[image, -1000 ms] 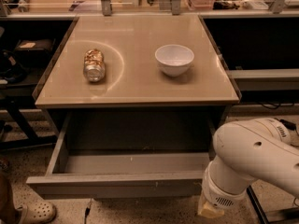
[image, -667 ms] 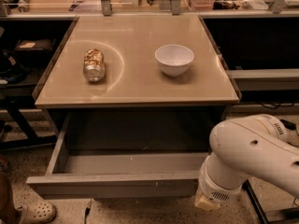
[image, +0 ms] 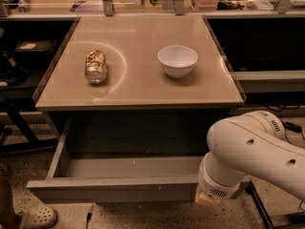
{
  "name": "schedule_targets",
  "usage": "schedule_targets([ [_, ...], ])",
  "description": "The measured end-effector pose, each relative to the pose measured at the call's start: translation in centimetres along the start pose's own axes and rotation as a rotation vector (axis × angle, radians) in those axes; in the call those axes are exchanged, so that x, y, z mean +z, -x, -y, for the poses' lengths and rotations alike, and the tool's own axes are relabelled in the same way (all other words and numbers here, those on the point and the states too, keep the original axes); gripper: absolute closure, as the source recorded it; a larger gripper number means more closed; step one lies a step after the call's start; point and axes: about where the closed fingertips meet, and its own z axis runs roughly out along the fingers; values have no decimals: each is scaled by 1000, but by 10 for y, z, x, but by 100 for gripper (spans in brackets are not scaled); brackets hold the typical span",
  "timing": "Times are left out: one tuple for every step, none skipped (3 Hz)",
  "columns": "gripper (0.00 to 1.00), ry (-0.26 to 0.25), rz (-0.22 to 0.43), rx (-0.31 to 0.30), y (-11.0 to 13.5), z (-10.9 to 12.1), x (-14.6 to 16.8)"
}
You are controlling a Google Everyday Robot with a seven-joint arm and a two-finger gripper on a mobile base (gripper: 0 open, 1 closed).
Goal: Close top drawer
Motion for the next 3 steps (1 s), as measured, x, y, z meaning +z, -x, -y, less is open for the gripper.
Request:
schedule_targets([
  [66,0,0,0,0,0,0],
  [44,0,0,0,0,0,0],
  [20,0,0,0,0,0,0],
])
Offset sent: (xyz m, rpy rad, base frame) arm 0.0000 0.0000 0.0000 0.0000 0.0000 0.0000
